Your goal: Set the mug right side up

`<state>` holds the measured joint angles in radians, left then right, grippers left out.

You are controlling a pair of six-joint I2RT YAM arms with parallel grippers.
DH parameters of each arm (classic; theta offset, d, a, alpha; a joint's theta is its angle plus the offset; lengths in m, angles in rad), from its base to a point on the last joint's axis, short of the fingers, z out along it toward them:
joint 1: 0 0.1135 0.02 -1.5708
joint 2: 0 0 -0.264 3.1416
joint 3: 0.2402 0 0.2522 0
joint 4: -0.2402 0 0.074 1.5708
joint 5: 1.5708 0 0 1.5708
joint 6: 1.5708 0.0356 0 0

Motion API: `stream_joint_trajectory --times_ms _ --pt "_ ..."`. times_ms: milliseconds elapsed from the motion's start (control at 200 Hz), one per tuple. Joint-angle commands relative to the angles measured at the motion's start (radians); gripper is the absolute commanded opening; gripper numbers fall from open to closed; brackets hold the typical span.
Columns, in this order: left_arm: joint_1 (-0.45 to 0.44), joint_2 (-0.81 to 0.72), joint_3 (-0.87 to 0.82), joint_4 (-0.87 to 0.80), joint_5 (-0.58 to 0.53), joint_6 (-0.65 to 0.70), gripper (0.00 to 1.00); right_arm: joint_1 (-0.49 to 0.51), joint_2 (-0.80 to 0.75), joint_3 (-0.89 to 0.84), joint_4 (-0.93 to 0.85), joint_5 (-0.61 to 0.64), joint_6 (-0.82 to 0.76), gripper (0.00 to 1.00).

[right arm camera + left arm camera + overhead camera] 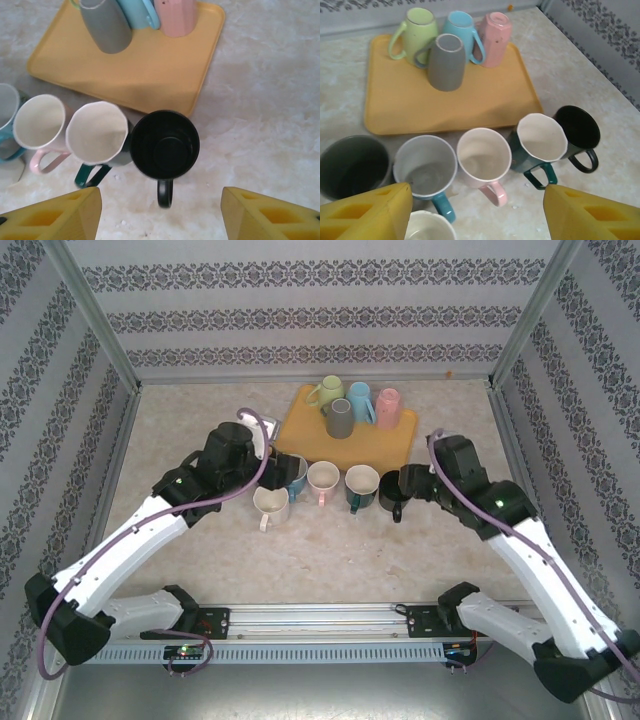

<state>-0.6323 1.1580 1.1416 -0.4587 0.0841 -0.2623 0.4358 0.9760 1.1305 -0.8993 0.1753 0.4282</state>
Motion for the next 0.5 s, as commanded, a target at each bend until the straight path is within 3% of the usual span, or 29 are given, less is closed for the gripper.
stream_joint_trajectory --times_ms 0,130,230,325,495 --pt "-0.013 -0.004 0.016 -0.044 0.026 -0.006 0.71 -0.096 0.124 0.029 0.150 -0.115 -0.040 0.64" --pt "-0.015 -0.049 -0.044 0.008 0.060 -0.002 0.71 -0.182 0.345 0.122 0.255 -0.157 -0.088 0.68" --pt "-0.015 -0.091 -0.089 0.038 0.059 -0.009 0.72 -0.214 0.515 0.220 0.335 -0.161 -0.120 0.80" --pt "-0.017 -0.118 -0.139 0.087 0.069 -0.028 0.72 -0.216 0.687 0.361 0.349 -0.134 -0.175 0.97" --pt "-0.018 -0.103 -0.157 0.125 0.079 -0.065 0.72 -0.222 0.954 0.623 0.317 -0.067 -0.237 0.98"
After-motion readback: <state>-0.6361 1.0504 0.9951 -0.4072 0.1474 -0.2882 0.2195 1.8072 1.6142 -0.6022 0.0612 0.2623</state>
